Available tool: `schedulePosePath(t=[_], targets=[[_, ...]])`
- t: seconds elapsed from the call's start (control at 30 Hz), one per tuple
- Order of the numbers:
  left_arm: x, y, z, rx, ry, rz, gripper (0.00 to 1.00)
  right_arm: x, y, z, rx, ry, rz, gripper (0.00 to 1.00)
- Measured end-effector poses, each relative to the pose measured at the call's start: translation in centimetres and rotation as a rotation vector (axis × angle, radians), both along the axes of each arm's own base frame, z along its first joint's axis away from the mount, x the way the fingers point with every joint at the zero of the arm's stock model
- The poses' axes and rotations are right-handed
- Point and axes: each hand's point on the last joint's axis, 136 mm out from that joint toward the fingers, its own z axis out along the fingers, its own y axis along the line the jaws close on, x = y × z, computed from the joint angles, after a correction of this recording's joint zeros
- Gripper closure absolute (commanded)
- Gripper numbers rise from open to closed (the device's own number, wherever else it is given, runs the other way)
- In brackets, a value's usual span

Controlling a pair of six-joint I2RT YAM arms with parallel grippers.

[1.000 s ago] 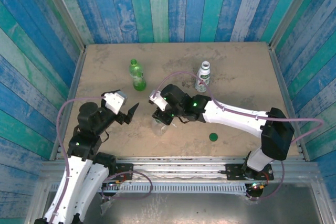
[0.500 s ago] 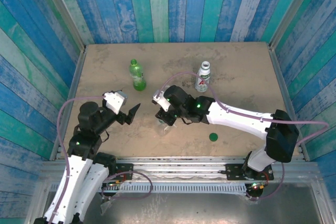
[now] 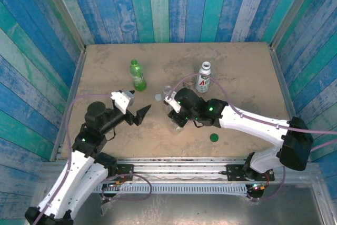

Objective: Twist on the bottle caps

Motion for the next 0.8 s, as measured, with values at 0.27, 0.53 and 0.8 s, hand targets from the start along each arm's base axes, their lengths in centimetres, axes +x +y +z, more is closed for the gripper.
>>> schedulePosePath(t=[0.27,0.53,0.8], targets=[[-1.5,-5.5,-3.5,-0.034,0.049,-0.135,0.06,1.1,-3.8,-0.9,-0.019,-0.002,-0.107,0.62],[-3.3,-10.1,-6.8,0.001,0.081,-0.228,0.06,1.6,-4.6,-0.9,-0.015,-0.001,-0.148,0.62],[-3.9,-12.5,-6.3,-0.117,0.063,-0.188,0.06,1.8,-4.7,-1.0,-0.001,0.0,-0.165,0.62]])
